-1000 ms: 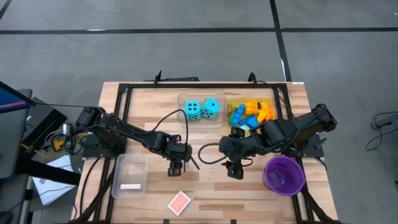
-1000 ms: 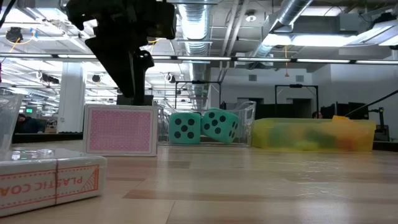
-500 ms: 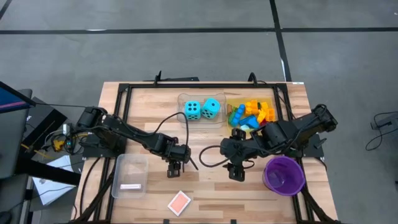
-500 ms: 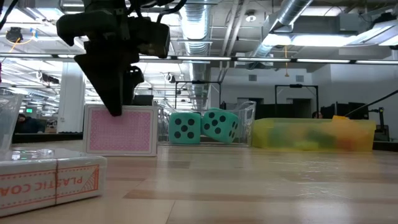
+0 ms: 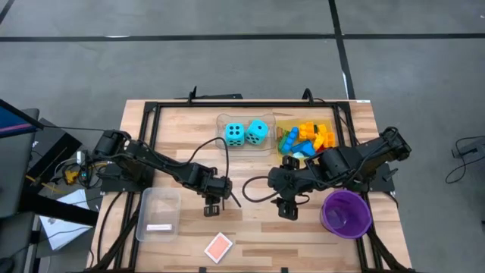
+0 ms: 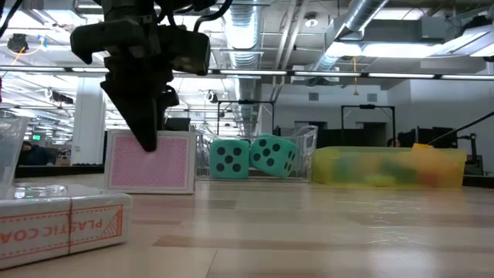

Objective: Pick & Place Toys
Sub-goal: Put the pink deck of cards into the white transparent bin

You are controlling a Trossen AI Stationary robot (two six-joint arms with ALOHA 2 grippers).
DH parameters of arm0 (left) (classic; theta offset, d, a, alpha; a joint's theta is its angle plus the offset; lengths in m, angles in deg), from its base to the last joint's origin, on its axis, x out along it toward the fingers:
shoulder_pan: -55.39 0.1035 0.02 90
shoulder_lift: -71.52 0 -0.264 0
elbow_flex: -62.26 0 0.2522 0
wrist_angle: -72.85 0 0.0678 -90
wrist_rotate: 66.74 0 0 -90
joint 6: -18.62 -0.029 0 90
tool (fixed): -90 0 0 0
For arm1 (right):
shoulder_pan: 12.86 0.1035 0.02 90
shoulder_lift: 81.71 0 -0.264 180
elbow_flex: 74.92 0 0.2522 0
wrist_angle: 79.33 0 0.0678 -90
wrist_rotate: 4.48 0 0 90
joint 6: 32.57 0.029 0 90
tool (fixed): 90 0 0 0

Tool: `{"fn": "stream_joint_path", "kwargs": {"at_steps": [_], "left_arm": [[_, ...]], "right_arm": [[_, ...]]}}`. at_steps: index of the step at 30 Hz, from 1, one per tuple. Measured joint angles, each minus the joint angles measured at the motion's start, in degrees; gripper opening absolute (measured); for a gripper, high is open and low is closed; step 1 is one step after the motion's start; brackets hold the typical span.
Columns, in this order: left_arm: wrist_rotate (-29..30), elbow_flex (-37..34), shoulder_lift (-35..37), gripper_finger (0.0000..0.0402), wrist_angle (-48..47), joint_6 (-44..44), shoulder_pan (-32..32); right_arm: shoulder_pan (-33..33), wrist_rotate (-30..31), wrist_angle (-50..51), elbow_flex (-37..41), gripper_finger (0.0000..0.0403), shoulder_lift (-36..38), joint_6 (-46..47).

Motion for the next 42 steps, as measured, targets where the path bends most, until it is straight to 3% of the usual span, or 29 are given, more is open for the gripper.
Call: {"fn": "stream_joint_path", "kwargs": {"at_steps": [7, 13, 21, 28, 35, 42], "left_arm": [[-0.9, 0.0, 2.1, 0.0057, -2.8, -0.1, -0.1], [-1.0, 0.0, 9.7, 0.0057, -10.8, 6.6, -2.1], [-0.2, 0.0, 22.1, 0.0057, -21.1, 18.6, -12.9], [5.2, 0.0, 29.3, 0.0057, -31.3, 32.6, -23.2], [6.5, -0.2, 31.7, 0.0057, -36.0, 40.3, -32.8], [6.4, -6.4, 31.6, 0.0058, -35.7, 47.8, -39.7]], "right_arm": [[0.0, 0.0, 0.0, 0.0, 0.0284, 0.0, 0.0], [0.0, 0.0, 0.1, 0.0, 0.0284, 0.0, 0.0], [0.0, 1.8, -1.5, 0.0, 0.0284, 0.0, 0.0], [0.0, 1.9, -3.2, 0.0, 0.0284, 0.0, 0.0], [0.0, 1.9, -4.0, 0.0, 0.0284, 0.0, 0.2], [0.0, 1.9, -4.6, 0.0, 0.0284, 0.0, 0.4]]}}
